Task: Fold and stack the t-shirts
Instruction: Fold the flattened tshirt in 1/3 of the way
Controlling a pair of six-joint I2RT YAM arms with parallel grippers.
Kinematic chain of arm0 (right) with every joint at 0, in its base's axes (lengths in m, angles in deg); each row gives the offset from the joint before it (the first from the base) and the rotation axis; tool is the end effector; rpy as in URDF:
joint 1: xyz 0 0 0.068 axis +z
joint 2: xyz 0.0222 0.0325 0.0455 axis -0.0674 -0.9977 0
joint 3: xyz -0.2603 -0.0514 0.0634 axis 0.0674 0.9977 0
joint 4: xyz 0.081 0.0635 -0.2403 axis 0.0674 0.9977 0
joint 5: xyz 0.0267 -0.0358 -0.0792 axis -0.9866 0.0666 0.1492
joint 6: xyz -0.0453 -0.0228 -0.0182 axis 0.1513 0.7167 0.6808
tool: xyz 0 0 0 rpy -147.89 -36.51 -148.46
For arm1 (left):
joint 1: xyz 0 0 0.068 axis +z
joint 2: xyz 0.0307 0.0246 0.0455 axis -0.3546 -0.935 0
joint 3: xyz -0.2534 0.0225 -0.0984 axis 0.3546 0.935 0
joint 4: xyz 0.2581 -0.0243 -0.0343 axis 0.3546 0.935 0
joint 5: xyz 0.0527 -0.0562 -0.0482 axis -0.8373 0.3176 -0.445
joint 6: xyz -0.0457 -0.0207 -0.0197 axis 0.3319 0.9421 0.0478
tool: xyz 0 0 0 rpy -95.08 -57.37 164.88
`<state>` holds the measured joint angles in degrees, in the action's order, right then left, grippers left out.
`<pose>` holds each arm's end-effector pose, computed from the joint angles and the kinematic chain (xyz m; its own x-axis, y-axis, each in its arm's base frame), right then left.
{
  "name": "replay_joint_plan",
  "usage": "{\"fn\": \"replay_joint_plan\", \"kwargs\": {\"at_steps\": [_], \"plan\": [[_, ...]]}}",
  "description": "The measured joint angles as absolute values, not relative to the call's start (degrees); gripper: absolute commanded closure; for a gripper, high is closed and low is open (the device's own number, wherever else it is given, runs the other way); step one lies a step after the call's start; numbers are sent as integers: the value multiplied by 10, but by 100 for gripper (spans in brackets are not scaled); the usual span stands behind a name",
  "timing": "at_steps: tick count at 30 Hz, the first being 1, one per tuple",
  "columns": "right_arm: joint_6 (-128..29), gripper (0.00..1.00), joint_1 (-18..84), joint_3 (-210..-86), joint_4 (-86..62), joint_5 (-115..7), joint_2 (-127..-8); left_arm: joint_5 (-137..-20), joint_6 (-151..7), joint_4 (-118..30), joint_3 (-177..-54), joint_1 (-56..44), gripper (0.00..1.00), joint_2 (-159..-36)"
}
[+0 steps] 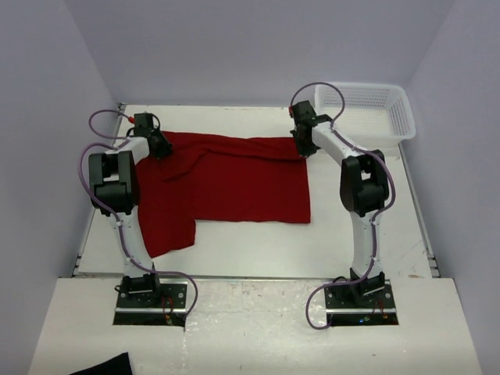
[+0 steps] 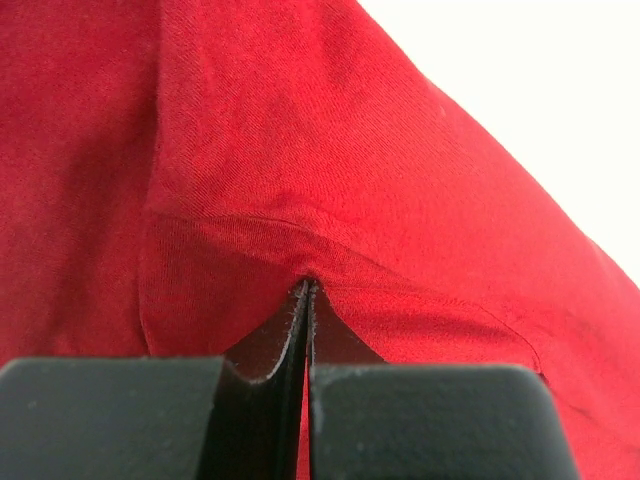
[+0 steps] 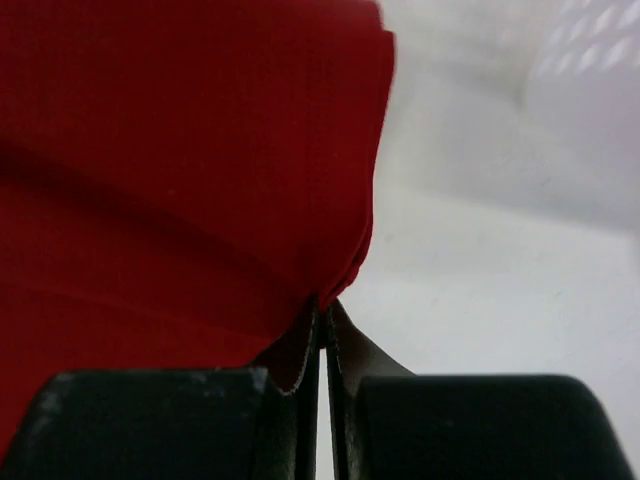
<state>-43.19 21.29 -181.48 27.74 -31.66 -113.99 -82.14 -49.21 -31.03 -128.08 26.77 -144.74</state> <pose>0.4698 0.1379 0.2078 -0.8181 -0.2457 -0.5199 -0.1542 0.9648 -0.2132 0.4621 0.0456 0.1479 -0.5905 -0.6327 -0.5010 -0.4696 0.7742 -0.4243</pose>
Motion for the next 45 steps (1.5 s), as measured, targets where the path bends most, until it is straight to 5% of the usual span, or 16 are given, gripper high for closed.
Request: {"fn": "replay_joint_plan", "kwargs": {"at_steps": [7,12,14,21,23,24,25,28,31,39,45], "plan": [[-483,99,242,-1731,310,-325,-1111,-820,-493,-303,-1279,268,100,-1444],[-509,43,237,-1731,309,-325,-1110,-811,-498,-302,-1278,270,100,-1443],[-513,32,236,-1732,309,-324,-1110,-809,-504,-302,-1271,271,100,-1437],[-512,32,235,-1733,299,-313,-1095,-807,-525,-290,-1199,268,99,-1339],[-512,56,235,-1734,299,-321,-1087,-814,-533,-290,-1195,262,89,-1300],[-513,98,235,-1736,299,-327,-1083,-819,-536,-292,-1195,257,80,-1281],[-512,100,235,-1737,298,-333,-1080,-826,-538,-292,-1195,250,77,-1265],[-523,100,236,-1738,293,-356,-1071,-855,-547,-292,-1195,220,62,-1228],[-528,75,238,-1738,291,-367,-1062,-892,-549,-281,-1195,186,48,-1221],[-530,59,247,-1712,283,-383,-1010,-930,-529,-249,-1125,182,66,-1222],[-531,58,260,-1685,279,-388,-951,-933,-517,-243,-1071,231,72,-1216]]}}
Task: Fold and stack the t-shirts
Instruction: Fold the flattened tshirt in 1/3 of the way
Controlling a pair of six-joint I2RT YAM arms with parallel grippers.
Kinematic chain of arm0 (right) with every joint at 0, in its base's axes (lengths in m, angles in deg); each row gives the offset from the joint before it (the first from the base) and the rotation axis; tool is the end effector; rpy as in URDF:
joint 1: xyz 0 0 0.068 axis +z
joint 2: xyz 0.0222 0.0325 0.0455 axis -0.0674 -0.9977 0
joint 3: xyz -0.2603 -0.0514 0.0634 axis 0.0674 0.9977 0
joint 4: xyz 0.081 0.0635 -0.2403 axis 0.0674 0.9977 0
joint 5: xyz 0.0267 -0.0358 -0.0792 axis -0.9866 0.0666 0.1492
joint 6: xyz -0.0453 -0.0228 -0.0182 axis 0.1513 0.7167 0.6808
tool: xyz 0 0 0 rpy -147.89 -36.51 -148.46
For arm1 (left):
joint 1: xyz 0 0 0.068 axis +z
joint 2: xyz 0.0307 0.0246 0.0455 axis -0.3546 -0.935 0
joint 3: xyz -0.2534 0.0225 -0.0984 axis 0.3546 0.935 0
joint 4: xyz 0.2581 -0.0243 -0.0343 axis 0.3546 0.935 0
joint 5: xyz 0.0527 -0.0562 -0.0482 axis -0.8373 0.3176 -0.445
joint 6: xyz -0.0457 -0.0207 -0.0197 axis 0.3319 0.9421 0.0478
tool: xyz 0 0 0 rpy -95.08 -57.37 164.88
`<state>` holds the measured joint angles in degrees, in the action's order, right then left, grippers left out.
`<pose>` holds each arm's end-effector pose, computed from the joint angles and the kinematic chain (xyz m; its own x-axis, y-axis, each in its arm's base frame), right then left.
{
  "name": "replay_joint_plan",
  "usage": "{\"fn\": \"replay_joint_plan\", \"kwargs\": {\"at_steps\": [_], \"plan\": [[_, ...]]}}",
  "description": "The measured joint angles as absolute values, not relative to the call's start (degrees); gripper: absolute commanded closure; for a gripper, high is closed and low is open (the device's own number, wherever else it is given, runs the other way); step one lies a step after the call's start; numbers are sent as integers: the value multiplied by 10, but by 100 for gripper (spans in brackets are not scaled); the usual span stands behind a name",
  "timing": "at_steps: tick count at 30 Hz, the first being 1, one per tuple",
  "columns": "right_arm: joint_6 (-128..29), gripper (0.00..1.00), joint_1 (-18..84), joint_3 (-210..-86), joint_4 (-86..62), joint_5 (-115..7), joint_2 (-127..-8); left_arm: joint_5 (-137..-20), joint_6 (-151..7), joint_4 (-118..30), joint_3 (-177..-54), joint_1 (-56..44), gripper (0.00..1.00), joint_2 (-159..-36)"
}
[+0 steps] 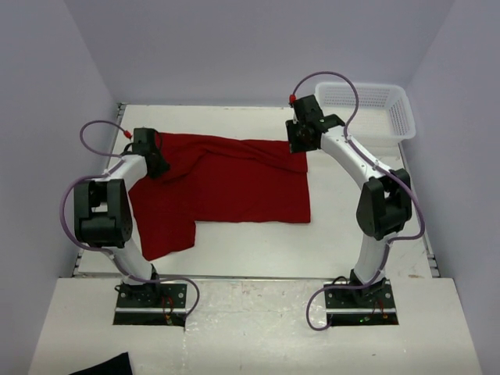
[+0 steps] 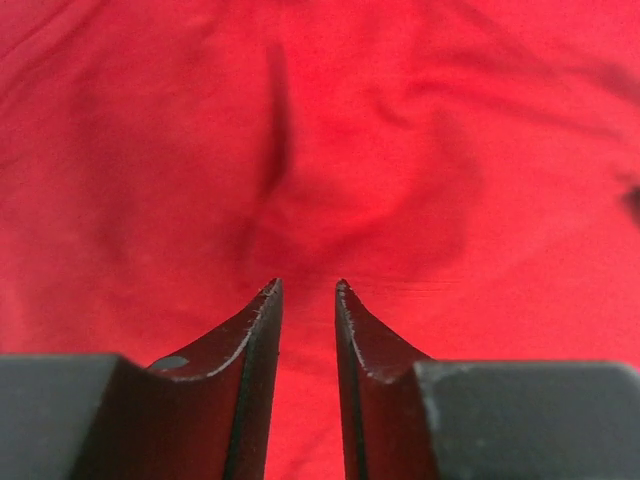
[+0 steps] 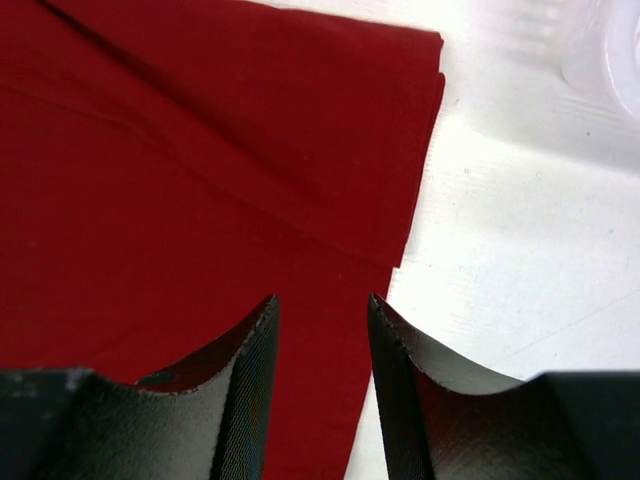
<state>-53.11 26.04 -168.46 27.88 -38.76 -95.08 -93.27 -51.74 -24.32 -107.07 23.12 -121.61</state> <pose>0.3941 0.1555 0.2804 -0.7826 -0.1231 -0.6102 -0.1587 0.9873 0.0044 0.3621 0.0188 0.1895 -0.6259 -0.5556 -0.5473 -0.5189 0.8206 -0.2395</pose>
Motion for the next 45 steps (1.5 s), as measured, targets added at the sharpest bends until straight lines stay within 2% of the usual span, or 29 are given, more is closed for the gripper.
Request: {"fn": "replay_joint_plan", "kwargs": {"at_steps": [6,14,27,30,33,34,36,40,45], "plan": [[-531,58,266,-1684,269,-390,-938,-935,-517,-241,-1054,237,73,-1215],[-531,57,266,-1673,265,-390,-937,-934,-516,-243,-1053,238,63,-1215],[-531,58,266,-1673,259,-390,-934,-941,-516,-243,-1053,241,64,-1235],[-531,58,266,-1673,258,-390,-930,-942,-516,-244,-1053,241,68,-1246],[-531,57,266,-1673,257,-391,-926,-945,-516,-246,-1054,241,78,-1255],[-531,58,266,-1673,256,-391,-926,-945,-516,-247,-1054,241,86,-1255],[-531,58,266,-1673,256,-392,-926,-945,-515,-248,-1054,242,92,-1256],[-531,57,266,-1673,256,-399,-926,-942,-515,-249,-1054,242,94,-1256],[-531,57,268,-1673,256,-400,-926,-940,-515,-244,-1054,242,82,-1246]]}}
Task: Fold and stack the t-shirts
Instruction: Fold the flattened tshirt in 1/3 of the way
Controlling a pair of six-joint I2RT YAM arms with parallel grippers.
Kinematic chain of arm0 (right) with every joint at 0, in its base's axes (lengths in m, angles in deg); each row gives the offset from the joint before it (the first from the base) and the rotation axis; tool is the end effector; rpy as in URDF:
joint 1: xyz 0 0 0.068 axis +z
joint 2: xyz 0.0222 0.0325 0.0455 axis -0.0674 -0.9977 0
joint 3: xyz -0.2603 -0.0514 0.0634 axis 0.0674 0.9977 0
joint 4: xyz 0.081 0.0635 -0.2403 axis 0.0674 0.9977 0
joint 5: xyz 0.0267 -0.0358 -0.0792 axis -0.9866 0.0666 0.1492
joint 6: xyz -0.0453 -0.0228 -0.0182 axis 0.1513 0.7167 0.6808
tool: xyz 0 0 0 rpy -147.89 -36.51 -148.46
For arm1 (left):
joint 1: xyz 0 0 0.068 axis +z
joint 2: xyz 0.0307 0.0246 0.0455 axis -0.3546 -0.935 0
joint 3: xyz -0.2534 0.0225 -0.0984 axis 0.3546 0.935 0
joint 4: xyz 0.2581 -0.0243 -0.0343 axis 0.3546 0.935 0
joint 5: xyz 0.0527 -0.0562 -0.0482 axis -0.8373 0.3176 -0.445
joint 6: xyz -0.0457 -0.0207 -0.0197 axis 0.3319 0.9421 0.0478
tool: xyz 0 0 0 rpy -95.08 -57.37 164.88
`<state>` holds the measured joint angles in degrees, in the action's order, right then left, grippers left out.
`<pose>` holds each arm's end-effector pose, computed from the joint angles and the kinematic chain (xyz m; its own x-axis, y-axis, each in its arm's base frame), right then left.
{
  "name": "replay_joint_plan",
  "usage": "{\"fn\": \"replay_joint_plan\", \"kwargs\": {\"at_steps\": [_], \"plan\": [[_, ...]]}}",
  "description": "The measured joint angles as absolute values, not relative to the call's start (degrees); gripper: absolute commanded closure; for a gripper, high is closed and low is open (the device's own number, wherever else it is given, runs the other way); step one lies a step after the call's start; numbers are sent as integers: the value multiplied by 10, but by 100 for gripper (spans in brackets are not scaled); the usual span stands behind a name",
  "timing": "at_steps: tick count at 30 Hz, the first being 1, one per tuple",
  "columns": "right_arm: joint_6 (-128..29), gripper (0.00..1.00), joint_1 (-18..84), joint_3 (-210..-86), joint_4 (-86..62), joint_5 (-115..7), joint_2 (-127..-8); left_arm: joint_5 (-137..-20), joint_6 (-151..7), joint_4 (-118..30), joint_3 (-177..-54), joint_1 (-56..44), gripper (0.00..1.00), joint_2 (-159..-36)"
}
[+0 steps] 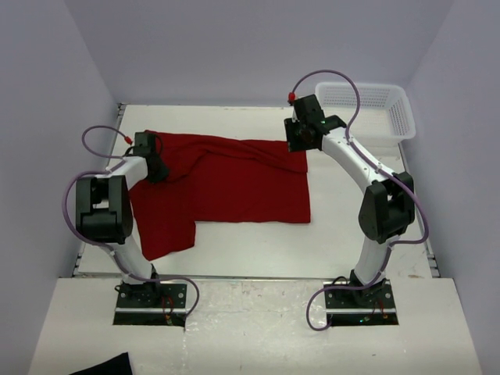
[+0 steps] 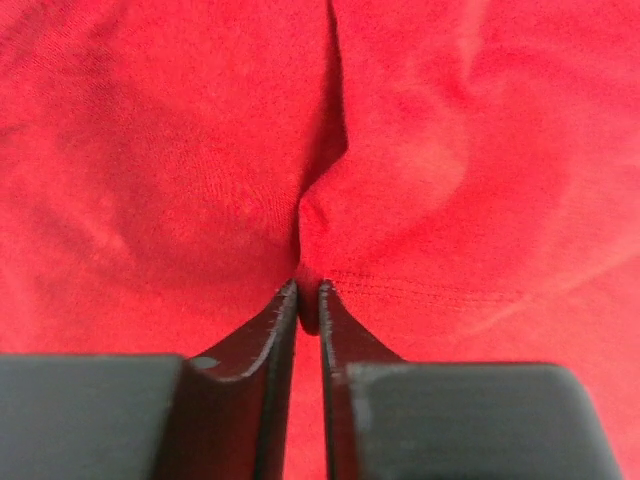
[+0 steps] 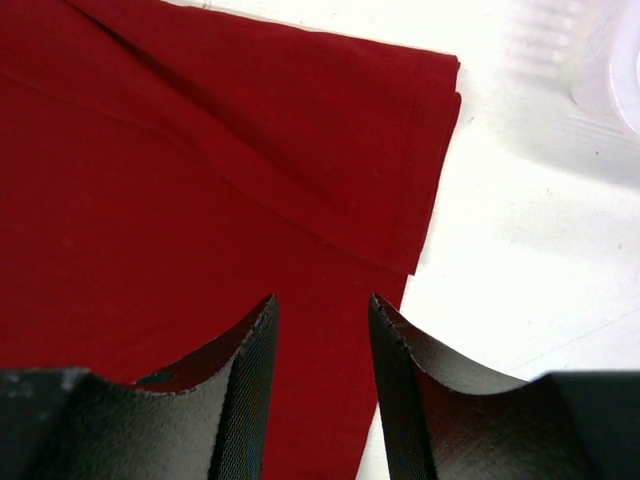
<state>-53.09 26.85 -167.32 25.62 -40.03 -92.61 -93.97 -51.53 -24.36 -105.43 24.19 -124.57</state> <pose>0.3864 0.1596 0.2940 -0.7468 -0.1195 -0.6542 -0.1875 0.9816 0.0347 0.3593 0.0258 0.1636 -0.6515 -0.5716 -0.4988 -0.5594 0.8061 -0.1932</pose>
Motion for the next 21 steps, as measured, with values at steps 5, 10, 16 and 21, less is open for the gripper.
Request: {"fn": "replay_joint_plan", "kwargs": {"at_steps": [5,10,16,21], "plan": [[-531,57,272,-1673,256,-401,-926,-938,-515,-242,-1058,242,85,-1212],[-531,57,275,-1673,257,-401,-926,-936,-515,-242,-1067,242,100,-1208],[-531,57,275,-1673,257,-400,-926,-936,-514,-236,-1070,242,79,-1208],[-531,57,276,-1673,257,-401,-926,-936,-515,-234,-1070,242,70,-1208]]}}
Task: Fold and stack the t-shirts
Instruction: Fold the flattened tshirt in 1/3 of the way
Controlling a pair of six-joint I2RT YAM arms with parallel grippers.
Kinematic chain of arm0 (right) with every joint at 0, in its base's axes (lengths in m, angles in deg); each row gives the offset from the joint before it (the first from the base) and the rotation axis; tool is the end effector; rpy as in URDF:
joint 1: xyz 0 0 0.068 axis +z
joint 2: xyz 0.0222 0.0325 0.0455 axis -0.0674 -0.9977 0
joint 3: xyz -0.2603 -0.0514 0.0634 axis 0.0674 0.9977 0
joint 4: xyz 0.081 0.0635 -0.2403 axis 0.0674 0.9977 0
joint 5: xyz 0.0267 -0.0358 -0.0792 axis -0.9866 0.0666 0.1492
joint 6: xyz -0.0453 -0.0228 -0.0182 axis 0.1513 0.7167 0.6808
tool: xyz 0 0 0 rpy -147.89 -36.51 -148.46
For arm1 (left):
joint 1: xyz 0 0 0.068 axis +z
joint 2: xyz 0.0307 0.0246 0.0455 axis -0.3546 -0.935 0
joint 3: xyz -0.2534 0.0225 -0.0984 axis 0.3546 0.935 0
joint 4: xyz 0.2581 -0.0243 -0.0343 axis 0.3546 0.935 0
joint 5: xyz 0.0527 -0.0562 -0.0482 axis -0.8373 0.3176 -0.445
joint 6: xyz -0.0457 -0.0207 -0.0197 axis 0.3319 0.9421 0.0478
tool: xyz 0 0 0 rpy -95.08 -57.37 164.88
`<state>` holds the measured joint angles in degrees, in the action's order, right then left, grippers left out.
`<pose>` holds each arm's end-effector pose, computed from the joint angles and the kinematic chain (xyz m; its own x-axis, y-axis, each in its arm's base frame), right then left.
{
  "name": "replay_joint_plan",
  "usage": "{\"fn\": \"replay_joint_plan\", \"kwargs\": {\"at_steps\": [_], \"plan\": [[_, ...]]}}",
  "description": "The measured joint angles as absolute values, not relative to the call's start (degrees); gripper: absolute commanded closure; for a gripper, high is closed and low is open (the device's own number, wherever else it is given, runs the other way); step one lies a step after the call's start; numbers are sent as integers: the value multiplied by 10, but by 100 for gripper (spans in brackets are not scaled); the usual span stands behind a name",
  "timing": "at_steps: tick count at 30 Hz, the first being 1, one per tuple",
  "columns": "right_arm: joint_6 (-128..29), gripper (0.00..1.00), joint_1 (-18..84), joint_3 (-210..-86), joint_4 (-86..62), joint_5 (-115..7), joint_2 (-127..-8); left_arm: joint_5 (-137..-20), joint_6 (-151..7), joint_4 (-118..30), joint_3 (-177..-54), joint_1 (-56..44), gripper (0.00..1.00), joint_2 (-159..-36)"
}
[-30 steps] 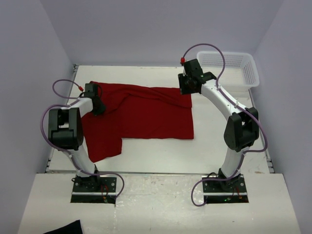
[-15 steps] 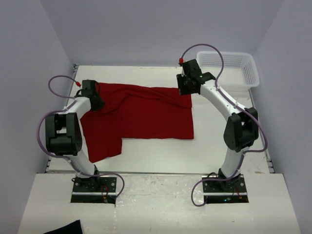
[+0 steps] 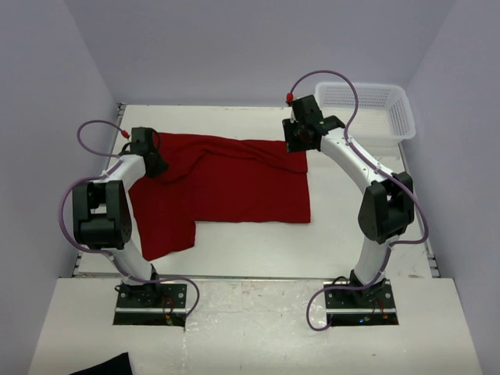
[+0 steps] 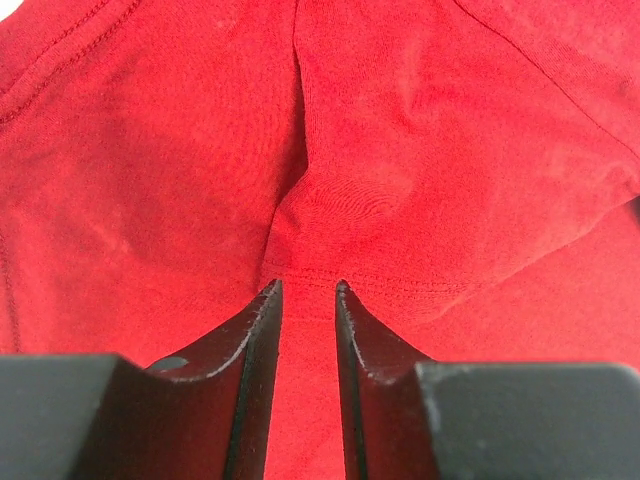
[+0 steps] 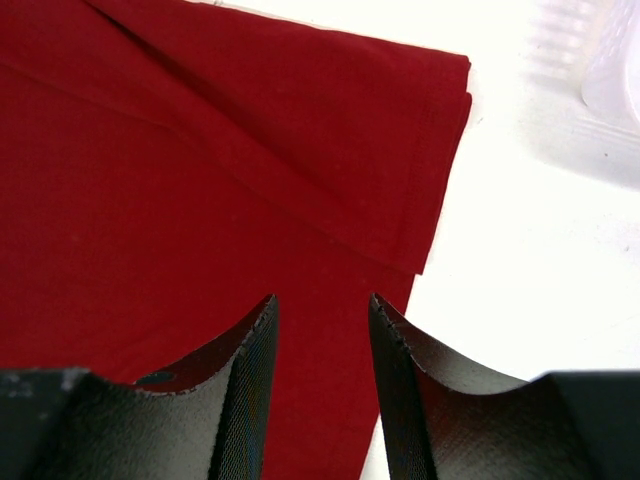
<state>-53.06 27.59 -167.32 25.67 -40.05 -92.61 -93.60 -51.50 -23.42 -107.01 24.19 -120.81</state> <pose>0.3842 0.1645 0.2939 -0.7456 -0.1299 -0.6536 -0.2008 0.9790 0.0344 0.3590 0.0256 0.1930 -0.6130 -0.5702 -0.5470 -0.5402 0.8076 -0.2365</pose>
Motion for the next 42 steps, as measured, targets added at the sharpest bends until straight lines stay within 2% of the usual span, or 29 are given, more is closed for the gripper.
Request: {"fn": "replay_joint_plan", "kwargs": {"at_steps": [10,24,32,38,40,41,42], "plan": [[-531,57,279,-1673,257,-400,-926,-936,-515,-235,-1069,242,82,-1216],[-531,57,279,-1673,257,-400,-926,-938,-515,-235,-1059,242,73,-1237],[-531,57,280,-1673,257,-400,-926,-943,-515,-236,-1049,242,72,-1237],[-531,57,283,-1673,257,-400,-926,-947,-515,-237,-1046,242,82,-1241],[-530,57,284,-1673,257,-400,-926,-947,-515,-238,-1046,242,90,-1243],[-530,57,284,-1673,257,-400,-926,-947,-515,-239,-1046,242,98,-1243],[-530,57,285,-1673,257,-400,-926,-947,-514,-239,-1046,242,100,-1243]]}}
